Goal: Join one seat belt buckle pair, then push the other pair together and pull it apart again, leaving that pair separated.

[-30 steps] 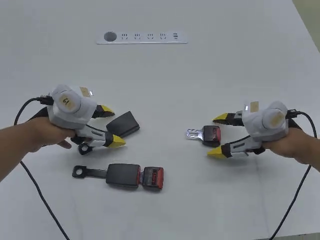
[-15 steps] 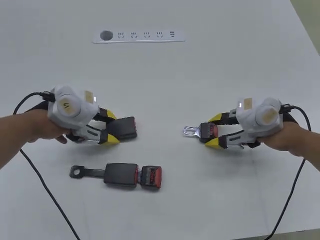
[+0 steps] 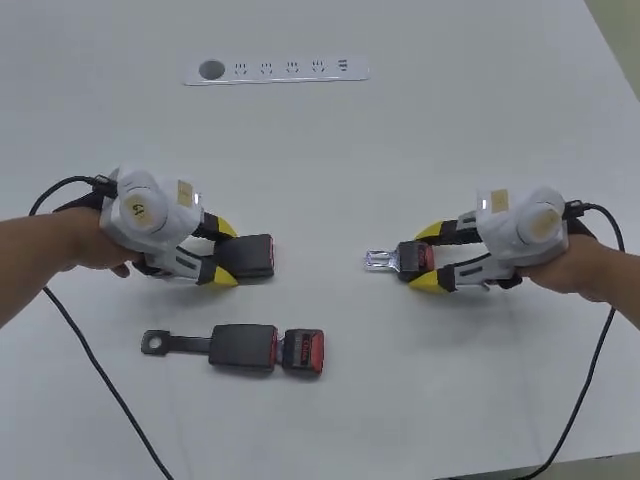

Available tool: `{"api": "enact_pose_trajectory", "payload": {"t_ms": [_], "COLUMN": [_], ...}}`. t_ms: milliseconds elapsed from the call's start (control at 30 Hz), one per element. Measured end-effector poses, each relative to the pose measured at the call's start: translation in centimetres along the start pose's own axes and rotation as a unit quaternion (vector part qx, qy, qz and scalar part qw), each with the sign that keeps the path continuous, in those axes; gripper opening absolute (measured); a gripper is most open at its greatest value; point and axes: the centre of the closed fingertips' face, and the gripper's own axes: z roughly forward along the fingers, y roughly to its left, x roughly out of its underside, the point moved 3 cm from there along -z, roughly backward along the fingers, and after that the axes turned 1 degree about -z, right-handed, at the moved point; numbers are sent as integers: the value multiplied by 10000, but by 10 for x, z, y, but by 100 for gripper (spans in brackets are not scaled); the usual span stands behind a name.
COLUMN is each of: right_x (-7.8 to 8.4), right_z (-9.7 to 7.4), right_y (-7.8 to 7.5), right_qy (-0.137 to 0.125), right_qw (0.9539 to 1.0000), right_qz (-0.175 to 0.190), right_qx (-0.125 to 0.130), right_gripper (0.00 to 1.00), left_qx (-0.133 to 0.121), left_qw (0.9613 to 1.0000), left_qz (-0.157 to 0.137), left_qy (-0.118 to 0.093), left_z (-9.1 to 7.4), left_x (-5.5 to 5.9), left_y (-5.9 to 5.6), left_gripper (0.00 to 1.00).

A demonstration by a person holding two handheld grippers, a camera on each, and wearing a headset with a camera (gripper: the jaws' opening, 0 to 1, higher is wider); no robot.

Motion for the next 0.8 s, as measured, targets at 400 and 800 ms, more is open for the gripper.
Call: {"api": "enact_pose_trajectory", "payload": {"t_ms": [400,800], "right_x": [-22,-56], "right_z": [18,44], "right_y": [3,6], "right_qy": [-296,-562], "right_qw": [9995,9980], "right_qz": [11,71], "right_qx": [-127,-271], "right_gripper": [35,35], "left_qx": [50,54], "left_qw": [10000,9999], "left_qz": [48,44], "left_qy": [23,91], "left_z": [-2,-2], "left_x": [0,1], "left_y": [1,2], "left_gripper": [33,33]}}
